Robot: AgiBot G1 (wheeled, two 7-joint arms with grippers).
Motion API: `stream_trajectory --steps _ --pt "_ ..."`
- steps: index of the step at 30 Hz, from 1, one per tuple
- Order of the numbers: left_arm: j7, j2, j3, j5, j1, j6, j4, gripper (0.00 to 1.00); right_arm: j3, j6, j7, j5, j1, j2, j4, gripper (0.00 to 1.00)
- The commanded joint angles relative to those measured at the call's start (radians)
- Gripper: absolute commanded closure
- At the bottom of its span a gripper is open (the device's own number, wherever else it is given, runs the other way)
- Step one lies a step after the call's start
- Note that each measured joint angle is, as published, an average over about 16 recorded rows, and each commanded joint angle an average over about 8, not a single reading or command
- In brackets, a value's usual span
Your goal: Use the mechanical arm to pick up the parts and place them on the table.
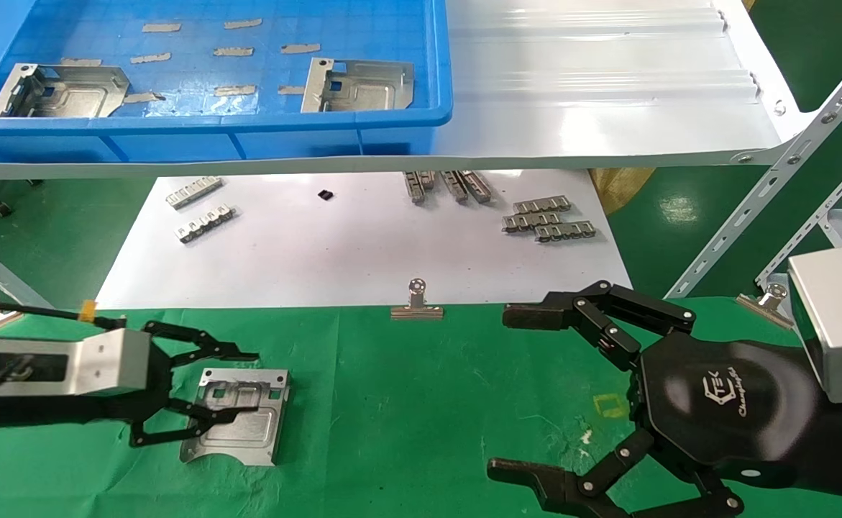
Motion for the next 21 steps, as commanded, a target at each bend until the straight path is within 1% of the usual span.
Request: stream_trajectory --steps 1,5,12,16,21 --pt "-0.023 -0.007 -0.007 -0.035 0.014 0.024 0.021 0.00 0.000 0.000 0.000 0.000 0.000 0.000 0.000 0.00" --pt "-0.028 -0.010 -0.010 -0.051 0.024 0.032 0.034 0.00 0.000 0.000 0.000 0.000 0.000 0.000 0.000 0.00" --pt "-0.027 -0.007 -0.014 -0.040 0.018 0.025 0.016 0.00 0.000 0.000 0.000 0.000 0.000 0.000 0.000 0.00" --pt "-0.053 -0.010 -0.040 -0.050 0.036 0.028 -0.008 0.00 0.000 0.000 0.000 0.000 0.000 0.000 0.000 0.00" --pt "-0.106 -0.015 -0.090 -0.070 0.071 0.034 -0.055 0.00 0.000 0.000 0.000 0.000 0.000 0.000 0.000 0.00"
